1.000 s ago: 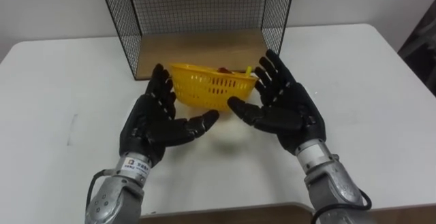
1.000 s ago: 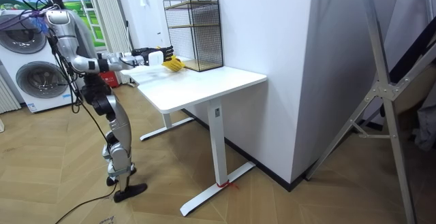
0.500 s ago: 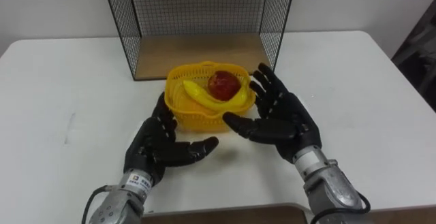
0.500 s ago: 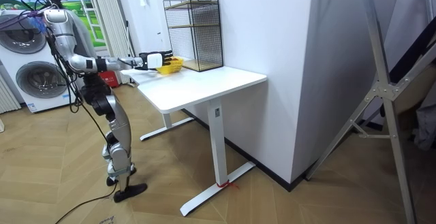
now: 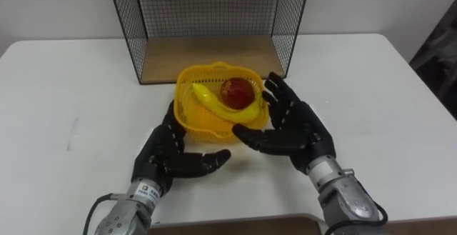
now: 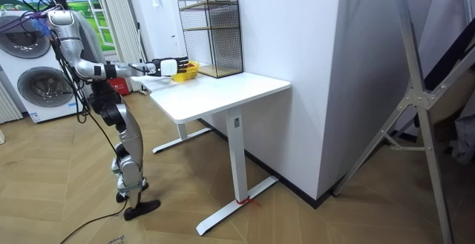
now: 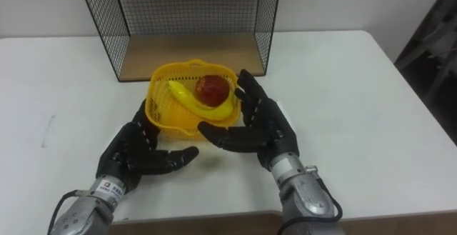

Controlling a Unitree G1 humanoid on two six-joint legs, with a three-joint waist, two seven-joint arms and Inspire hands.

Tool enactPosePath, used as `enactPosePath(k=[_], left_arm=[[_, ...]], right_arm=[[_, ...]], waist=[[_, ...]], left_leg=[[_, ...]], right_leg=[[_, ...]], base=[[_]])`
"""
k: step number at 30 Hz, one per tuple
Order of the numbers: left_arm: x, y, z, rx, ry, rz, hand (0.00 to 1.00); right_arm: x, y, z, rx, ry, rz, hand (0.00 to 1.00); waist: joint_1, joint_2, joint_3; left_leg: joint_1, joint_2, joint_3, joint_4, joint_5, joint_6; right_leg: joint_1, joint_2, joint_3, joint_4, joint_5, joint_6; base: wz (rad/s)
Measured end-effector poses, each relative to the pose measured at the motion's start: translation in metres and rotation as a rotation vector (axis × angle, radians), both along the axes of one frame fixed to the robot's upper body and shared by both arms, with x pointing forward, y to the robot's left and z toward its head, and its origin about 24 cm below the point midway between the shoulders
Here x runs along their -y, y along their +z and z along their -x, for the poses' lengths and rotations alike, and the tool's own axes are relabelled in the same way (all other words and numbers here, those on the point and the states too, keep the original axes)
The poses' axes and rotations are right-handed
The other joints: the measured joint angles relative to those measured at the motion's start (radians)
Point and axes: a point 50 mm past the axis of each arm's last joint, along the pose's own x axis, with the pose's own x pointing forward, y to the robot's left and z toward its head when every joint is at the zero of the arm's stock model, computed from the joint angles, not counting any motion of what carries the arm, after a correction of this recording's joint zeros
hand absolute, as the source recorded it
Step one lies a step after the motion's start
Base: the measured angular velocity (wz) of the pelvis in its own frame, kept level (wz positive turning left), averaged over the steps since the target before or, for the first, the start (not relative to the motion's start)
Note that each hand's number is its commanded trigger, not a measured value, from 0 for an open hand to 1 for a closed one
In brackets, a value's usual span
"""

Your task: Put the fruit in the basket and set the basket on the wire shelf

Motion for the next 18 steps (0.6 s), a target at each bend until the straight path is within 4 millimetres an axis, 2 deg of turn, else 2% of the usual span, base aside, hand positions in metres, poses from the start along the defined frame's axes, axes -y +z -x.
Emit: enactPosePath(k=[18], left_arm=[[0.0003, 0.0003, -0.0001, 0.003, -0.006, -0.015, 0.0]], right_arm=[[0.0031, -0.0062, 0.0059, -0.034, -0.031, -0.008, 0.0]], waist=[[0.001, 0.009, -0.0003]], left_leg=[[0.0, 0.001, 0.004, -0.002, 0.0, 0.0]], right_leg=[[0.001, 0.003, 0.014, -0.014, 0.005, -0.001]], base=[[0.0]])
